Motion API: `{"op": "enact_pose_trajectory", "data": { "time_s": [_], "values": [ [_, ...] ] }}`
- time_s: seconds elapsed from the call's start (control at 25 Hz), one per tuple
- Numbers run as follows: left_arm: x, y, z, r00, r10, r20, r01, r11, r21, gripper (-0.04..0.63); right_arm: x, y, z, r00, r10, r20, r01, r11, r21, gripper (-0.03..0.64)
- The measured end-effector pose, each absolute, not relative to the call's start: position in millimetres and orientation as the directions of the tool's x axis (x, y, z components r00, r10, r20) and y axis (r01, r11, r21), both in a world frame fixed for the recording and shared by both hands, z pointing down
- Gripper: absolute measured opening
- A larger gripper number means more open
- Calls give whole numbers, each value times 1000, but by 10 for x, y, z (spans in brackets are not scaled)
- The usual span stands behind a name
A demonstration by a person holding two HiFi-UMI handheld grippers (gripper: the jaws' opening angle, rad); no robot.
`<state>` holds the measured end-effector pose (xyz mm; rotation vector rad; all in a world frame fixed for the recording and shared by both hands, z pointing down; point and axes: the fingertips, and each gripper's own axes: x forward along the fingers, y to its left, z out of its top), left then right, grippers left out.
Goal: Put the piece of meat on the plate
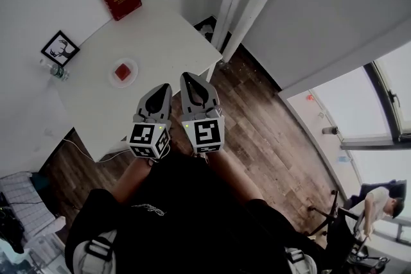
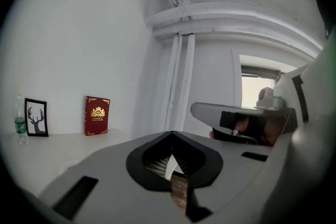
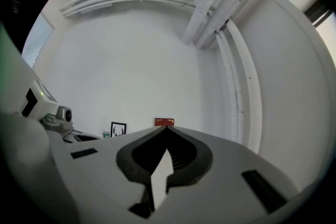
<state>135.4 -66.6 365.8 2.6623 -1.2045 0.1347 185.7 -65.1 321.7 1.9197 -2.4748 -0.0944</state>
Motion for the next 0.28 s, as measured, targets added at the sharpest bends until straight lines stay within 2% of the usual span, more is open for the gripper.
{"op": "enact_pose_trajectory", "data": {
  "time_s": [0.28],
  "values": [
    [1493,-614,3720,683,-708,179,-730,-666,154,3,1968,-680,3314,-230,-973,-19,-973,229,41,21]
  ]
}}
